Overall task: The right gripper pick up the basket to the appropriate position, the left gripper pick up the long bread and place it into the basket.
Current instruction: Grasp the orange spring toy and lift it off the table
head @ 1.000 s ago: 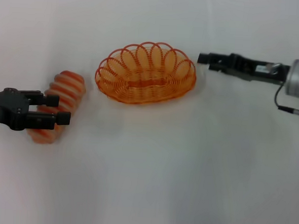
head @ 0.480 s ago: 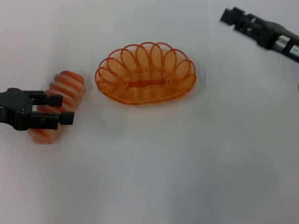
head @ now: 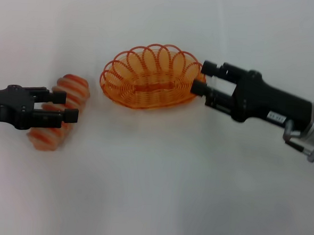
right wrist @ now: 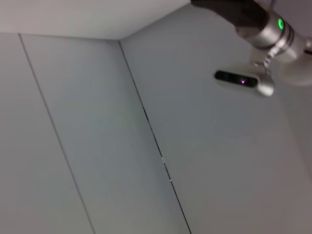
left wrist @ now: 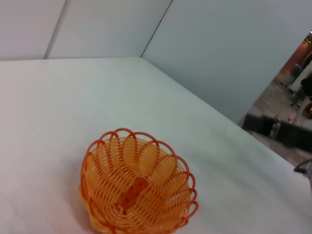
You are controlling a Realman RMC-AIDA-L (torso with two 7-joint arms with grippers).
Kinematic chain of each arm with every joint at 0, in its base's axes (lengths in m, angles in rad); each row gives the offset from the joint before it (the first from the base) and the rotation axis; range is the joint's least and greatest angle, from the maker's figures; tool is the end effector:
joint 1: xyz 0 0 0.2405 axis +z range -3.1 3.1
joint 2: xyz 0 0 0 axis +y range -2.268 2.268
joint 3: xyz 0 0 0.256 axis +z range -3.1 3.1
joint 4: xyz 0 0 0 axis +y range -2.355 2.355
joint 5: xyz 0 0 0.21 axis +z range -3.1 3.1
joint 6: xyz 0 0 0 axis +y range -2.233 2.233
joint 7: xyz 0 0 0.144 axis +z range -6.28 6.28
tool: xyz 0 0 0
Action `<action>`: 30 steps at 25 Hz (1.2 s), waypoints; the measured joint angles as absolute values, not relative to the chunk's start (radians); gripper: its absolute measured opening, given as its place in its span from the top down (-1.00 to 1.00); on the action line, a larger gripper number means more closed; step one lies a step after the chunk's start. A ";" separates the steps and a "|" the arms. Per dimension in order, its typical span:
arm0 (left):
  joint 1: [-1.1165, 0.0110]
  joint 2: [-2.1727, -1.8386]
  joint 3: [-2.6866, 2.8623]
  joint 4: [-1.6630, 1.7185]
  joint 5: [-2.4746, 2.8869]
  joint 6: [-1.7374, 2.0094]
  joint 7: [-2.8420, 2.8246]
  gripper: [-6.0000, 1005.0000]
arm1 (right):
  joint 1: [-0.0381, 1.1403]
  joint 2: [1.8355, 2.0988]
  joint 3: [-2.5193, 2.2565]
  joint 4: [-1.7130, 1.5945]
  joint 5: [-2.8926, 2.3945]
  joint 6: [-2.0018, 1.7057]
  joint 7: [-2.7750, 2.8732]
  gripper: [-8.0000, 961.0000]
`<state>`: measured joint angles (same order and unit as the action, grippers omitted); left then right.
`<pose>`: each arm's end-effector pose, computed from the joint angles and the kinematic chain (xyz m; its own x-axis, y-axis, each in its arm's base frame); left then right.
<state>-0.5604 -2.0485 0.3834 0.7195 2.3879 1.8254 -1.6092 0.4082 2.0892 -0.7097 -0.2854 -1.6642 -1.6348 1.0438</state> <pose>-0.2865 0.3010 0.0316 0.6974 0.6030 0.3873 0.6368 -0.7693 0.0510 0.2790 0.2699 -0.0359 0.5475 -0.2913 -0.7845 -0.5497 -0.8320 -0.0747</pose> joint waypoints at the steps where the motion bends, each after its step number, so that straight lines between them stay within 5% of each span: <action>1: -0.560 -2.048 0.383 0.719 2.387 1.825 -1.609 -0.58 | 0.406 2.089 -0.711 -0.276 -1.666 -1.621 1.032 -0.31; 30: -0.574 -2.050 0.382 0.739 2.379 1.800 -1.671 -0.57 | 0.413 2.087 -0.726 -0.596 -1.956 -1.613 1.397 -0.31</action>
<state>-0.5735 -2.0498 0.3821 0.7389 2.3793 1.8003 -1.6709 0.4128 2.0868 -0.7263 -0.5956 -1.9560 -1.6126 1.3968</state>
